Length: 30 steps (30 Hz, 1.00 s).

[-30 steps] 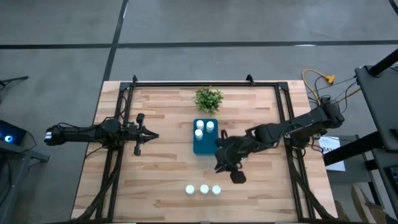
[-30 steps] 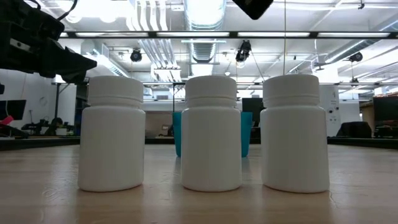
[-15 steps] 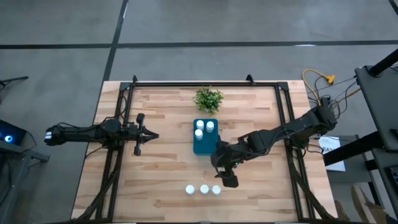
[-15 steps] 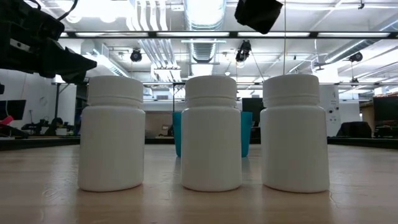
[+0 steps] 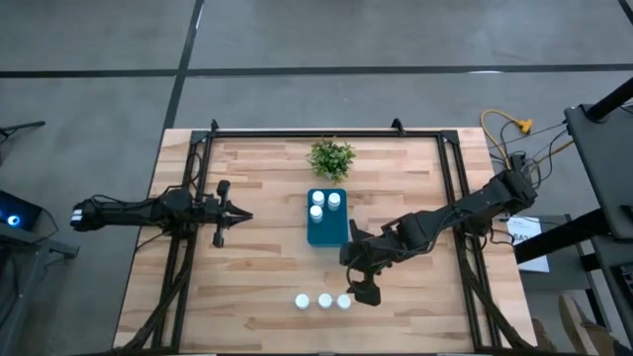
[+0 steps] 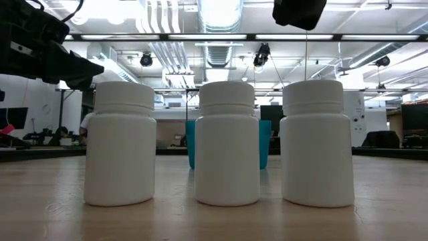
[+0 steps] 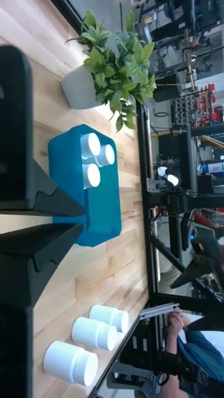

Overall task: Pick and place pill bottles into a basket
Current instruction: Put the white pill bottle into the blue bin

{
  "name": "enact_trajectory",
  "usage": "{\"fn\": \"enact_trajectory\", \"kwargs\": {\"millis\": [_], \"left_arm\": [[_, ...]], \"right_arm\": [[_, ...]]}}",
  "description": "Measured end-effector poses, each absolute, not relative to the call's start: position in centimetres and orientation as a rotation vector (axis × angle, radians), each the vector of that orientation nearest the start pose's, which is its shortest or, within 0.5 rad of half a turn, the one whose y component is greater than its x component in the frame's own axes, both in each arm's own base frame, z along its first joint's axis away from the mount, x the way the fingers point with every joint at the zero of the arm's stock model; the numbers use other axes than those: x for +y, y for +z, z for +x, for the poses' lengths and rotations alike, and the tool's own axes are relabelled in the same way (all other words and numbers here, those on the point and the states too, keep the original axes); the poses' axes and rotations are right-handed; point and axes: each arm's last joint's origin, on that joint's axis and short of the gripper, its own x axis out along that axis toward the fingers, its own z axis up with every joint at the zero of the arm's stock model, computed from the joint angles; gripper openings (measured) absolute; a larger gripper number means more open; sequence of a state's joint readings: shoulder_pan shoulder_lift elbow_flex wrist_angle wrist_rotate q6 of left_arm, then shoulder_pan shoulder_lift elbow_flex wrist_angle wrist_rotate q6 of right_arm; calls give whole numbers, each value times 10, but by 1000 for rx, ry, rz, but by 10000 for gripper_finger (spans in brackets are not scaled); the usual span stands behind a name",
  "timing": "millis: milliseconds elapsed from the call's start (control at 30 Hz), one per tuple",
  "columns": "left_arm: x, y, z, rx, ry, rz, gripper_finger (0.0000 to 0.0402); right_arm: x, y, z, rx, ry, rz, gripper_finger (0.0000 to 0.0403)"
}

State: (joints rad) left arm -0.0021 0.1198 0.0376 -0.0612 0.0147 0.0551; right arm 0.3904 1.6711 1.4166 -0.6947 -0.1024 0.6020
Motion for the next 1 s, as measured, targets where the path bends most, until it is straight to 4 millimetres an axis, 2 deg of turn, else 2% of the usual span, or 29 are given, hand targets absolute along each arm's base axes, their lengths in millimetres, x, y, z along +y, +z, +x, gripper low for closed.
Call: {"fn": "enact_trajectory", "kwargs": {"millis": [533, 1000], "left_arm": [[-1, 161, 103, 141, -21, 54, 11], [-1, 160, 103, 150, -20, 32, 11]], "right_arm": [[138, 279, 328, 1081, 136, 417, 293], [150, 268, 355, 1323, 58, 307, 292]]}}
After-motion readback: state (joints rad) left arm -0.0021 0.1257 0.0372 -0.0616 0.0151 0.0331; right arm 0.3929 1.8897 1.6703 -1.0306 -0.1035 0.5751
